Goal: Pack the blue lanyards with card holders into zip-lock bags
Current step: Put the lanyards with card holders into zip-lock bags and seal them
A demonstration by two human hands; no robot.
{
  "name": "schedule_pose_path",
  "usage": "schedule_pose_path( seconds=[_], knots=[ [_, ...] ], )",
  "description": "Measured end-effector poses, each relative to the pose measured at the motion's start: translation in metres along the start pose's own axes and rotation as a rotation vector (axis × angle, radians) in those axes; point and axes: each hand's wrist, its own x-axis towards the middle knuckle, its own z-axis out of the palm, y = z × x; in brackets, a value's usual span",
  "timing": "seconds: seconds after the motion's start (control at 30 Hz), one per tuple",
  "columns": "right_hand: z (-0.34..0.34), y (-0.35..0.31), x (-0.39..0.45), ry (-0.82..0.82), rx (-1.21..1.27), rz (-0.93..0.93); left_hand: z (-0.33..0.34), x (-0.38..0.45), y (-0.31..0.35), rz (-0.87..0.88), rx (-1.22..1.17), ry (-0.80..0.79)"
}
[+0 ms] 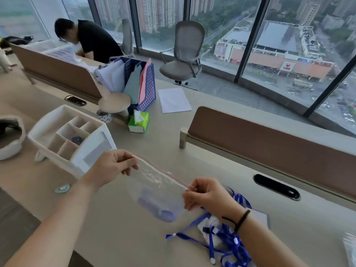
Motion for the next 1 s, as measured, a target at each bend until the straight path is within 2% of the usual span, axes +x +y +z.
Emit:
schedule_pose_path(
  seconds=[0.1, 0.2, 0.33, 0.5, 0.57, 0.63, 0.77, 0.87, 0.93, 1.0],
  knots=[
    [0.019, -0.004, 0.037, -0.064, 0.185, 0.104, -0.026, 0.027, -0.012, 0.0, 0.029, 0.017],
    [0.023, 0.003, 0.078, -0.015, 0.219, 0.167, -0.033, 0.065, -0.028, -0.002, 0.033, 0.029],
    [0.013, 0.021, 0.137, 0.174, 0.097, 0.242, -0.012, 0.13, -0.065, -0.038, 0.101, 0.066],
    [-0.011, 0.062, 0.204, 0.405, -0.146, 0.251, 0.042, 0.179, -0.111, -0.13, 0.176, 0.175],
    [-0.02, 0.08, 0.226, 0.476, -0.189, 0.256, 0.063, 0.177, -0.129, -0.14, 0.297, 0.13],
    [-0.026, 0.095, 0.245, 0.517, -0.208, 0.269, 0.081, 0.165, -0.151, -0.076, 0.409, 0.052],
    [-0.028, 0.119, 0.274, 0.54, -0.181, 0.315, 0.1, 0.133, -0.2, 0.012, 0.739, -0.176],
    [-0.021, 0.132, 0.286, 0.616, -0.215, 0.333, 0.107, 0.118, -0.224, -0.018, 0.896, -0.252],
    [-0.011, 0.14, 0.289, 0.665, -0.358, 0.3, 0.112, 0.114, -0.235, -0.049, 0.934, -0.242],
    [0.005, 0.151, 0.285, 0.655, -0.676, 0.128, 0.118, 0.112, -0.243, -0.054, 0.983, -0.222]
  ],
)
